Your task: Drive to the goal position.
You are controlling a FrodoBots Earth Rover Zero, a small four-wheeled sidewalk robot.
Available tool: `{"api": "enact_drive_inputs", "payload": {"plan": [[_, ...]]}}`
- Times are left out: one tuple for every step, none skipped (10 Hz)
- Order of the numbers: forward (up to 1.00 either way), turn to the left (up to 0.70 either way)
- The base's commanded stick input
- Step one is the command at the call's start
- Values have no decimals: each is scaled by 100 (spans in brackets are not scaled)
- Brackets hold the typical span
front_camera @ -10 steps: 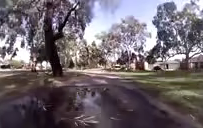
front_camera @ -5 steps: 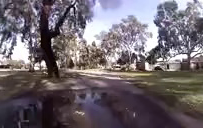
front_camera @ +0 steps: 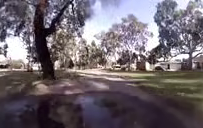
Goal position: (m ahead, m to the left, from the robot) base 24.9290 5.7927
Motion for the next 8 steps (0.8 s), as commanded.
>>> {"api": "enact_drive_inputs", "payload": {"plan": [[100, 0], [100, 0], [100, 0], [100, 0], [100, 0], [100, 0], [100, 0], [100, 0]]}}
